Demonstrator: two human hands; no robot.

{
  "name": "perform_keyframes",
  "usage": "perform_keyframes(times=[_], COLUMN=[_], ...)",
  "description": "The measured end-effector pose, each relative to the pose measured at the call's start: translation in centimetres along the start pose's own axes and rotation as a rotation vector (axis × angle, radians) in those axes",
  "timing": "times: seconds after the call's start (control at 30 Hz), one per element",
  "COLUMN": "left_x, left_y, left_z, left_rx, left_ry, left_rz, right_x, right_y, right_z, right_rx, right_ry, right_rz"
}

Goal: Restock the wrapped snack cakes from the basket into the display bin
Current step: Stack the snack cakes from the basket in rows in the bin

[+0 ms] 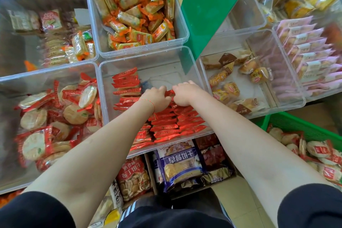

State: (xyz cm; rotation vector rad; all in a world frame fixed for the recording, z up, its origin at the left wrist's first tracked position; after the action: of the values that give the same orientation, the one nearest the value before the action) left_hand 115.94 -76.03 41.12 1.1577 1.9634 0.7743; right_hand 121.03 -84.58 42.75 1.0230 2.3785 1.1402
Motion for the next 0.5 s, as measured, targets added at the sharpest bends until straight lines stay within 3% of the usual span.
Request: perform_keyframes(times=[0.27,0.5], left_x=[0.6,-1.0], left_y=[0.7,2.3], left_z=[-0.5,-1.8], left_rx=[0.057,-0.064], left_ry=[0.008,-0.040], left_rz=[-0.042,-0.125], right_x=[0.2,0.0], right_y=[-0.1,2.5], right_z=[0.2,-3.5], right_rx=[0.048,-0.265], right_ry=[-0.016,0.018], right_rz=[-0.004,0.240])
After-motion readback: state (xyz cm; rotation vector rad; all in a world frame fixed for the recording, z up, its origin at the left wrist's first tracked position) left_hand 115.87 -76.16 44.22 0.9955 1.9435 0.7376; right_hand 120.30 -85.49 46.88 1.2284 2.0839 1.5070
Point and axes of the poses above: each hand's wrist, its own z-axis towards the middle knuckle, its own y-axis out of the back of the hand, x = y × z, the point moved 8 cm from there along z, towards the middle knuckle
